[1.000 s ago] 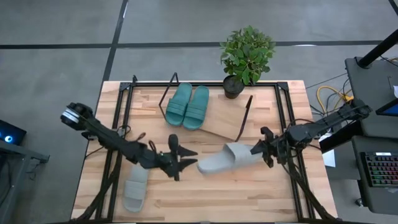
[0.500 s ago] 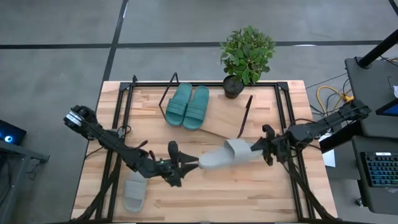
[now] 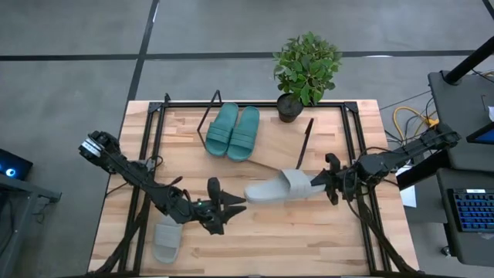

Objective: Pick and place slides into the shelf
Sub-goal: Put the top gray slipper on the shelf

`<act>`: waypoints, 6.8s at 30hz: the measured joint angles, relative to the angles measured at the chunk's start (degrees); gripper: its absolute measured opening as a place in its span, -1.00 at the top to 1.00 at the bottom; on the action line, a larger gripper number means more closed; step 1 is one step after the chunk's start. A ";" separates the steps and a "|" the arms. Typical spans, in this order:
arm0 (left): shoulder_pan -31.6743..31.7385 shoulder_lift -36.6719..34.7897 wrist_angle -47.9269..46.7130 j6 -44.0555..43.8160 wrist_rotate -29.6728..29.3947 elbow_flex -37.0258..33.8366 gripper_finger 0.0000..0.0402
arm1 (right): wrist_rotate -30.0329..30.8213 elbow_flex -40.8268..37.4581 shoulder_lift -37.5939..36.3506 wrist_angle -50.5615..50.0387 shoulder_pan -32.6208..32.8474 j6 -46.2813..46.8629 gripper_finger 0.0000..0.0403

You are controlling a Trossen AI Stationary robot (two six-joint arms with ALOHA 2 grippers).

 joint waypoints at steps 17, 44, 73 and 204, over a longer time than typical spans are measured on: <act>1.66 0.00 0.42 -0.21 -2.60 -0.33 -0.32 | -1.28 -0.02 0.02 -0.45 0.00 -0.15 0.90; 5.26 2.87 2.05 -10.83 6.64 0.61 -0.39 | -2.62 -0.04 0.02 -0.34 0.04 0.00 0.90; 7.23 7.15 4.30 -10.11 6.57 5.25 0.84 | -2.51 0.00 0.02 -0.14 0.04 0.51 0.89; 20.94 30.55 -37.91 -31.14 -2.05 32.57 -0.34 | 7.87 -0.04 -0.48 15.43 0.17 11.41 0.50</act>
